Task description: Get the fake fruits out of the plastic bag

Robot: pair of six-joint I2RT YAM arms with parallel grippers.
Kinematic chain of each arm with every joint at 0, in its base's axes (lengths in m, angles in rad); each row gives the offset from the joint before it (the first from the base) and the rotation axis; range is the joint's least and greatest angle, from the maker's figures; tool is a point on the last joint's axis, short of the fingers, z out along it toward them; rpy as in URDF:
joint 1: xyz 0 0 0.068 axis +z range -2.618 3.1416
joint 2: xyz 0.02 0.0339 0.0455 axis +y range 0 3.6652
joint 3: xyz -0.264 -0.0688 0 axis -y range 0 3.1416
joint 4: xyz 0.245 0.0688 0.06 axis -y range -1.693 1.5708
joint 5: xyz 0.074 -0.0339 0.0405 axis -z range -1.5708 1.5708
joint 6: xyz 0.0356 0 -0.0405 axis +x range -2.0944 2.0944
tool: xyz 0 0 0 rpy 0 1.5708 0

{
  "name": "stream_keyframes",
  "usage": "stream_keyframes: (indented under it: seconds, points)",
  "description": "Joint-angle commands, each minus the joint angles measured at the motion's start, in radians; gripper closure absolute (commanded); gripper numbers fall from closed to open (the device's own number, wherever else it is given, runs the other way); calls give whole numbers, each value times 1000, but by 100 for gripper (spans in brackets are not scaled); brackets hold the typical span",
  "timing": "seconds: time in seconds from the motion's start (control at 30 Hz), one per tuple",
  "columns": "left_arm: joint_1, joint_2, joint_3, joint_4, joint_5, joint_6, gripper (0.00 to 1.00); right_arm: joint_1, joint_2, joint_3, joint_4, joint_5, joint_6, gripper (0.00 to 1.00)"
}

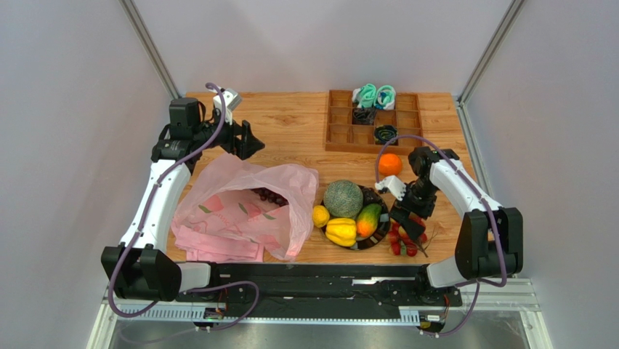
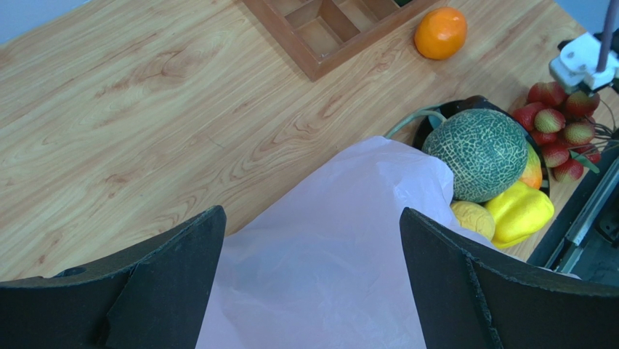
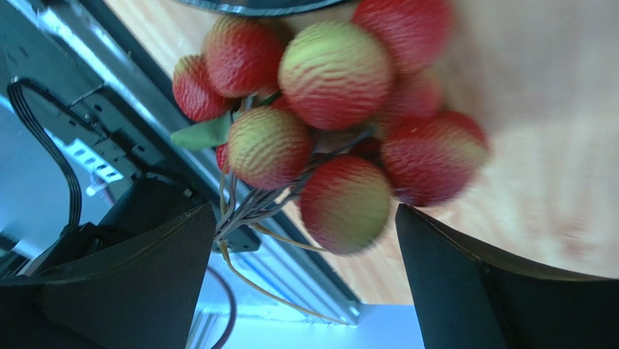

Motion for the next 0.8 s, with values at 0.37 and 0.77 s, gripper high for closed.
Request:
stream_keyframes:
  seconds: [0.37,0.77]
  points:
    - [-1,-26,-3,23,17,-2,1,-3,232,21,102,-14,144,38]
    - [-1,-20,-12,19,17,3,1,-26,-1,193,-86,-113,67,74]
